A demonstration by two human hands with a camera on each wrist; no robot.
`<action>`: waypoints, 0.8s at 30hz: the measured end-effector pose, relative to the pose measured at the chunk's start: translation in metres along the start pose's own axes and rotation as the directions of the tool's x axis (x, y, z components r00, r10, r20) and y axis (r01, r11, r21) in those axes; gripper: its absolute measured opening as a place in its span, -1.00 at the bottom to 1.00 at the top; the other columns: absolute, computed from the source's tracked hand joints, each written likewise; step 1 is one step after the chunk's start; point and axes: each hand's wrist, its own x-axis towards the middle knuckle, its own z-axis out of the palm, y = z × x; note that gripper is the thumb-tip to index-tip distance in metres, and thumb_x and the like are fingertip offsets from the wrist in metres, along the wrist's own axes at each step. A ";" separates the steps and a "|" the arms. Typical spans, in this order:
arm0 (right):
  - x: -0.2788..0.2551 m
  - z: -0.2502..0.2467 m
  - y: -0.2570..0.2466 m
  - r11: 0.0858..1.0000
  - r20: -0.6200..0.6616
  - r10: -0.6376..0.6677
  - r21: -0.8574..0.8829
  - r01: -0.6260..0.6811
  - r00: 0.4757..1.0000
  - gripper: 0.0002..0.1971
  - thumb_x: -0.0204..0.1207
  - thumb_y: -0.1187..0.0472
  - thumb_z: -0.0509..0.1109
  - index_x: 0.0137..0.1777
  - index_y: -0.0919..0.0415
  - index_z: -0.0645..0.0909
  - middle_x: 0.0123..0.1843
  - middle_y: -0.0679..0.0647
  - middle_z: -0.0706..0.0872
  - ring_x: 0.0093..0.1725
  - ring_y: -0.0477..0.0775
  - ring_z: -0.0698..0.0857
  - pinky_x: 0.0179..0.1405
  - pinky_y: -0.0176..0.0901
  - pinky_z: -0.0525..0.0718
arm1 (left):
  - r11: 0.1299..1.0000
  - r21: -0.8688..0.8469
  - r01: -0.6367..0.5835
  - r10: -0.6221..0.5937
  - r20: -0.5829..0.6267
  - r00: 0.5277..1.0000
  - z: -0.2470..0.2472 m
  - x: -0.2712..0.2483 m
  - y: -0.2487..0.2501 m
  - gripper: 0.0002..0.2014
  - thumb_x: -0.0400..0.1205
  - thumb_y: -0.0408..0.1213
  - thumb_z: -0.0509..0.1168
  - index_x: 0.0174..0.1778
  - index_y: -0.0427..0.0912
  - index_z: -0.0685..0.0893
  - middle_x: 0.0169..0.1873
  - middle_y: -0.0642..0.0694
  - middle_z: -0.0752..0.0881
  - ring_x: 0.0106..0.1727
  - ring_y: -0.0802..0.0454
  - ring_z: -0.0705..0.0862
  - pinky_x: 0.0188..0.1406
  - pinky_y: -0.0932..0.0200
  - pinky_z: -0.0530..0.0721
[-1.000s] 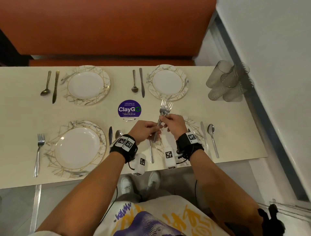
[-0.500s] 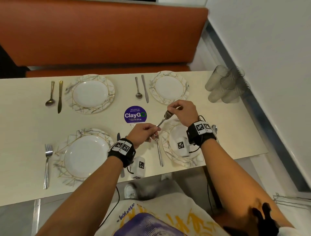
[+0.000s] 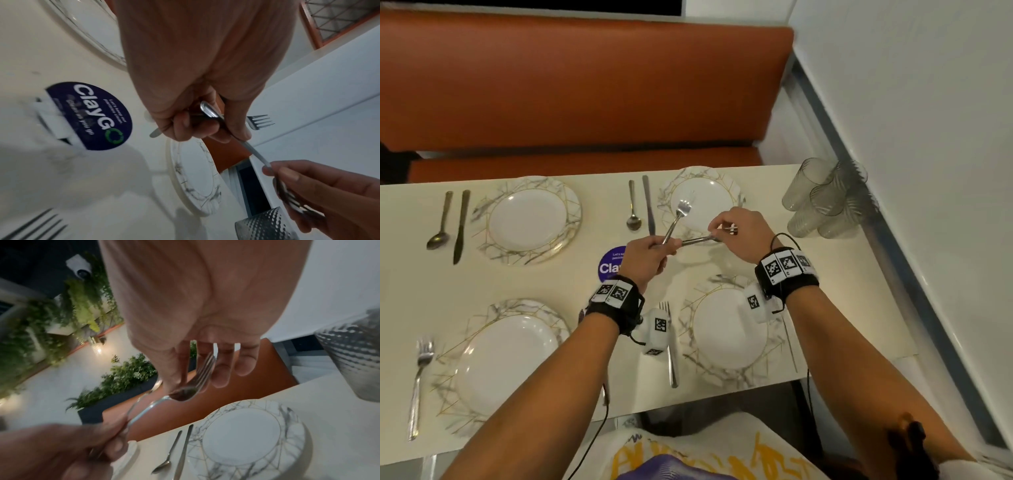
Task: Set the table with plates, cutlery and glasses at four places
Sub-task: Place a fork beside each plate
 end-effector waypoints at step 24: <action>0.118 0.018 0.191 0.804 0.017 0.573 0.182 -0.566 0.819 -0.80 0.62 0.33 0.35 0.02 0.25 0.83 0.09 0.20 0.85 0.13 0.28 0.77 0.15 0.03 0.79 | 0.996 0.048 0.069 -0.060 -0.171 0.983 0.089 0.067 0.005 -0.76 0.81 -0.37 0.20 0.09 -0.22 0.82 -0.17 -0.14 0.69 -0.30 -0.01 0.63 -0.40 0.13 0.56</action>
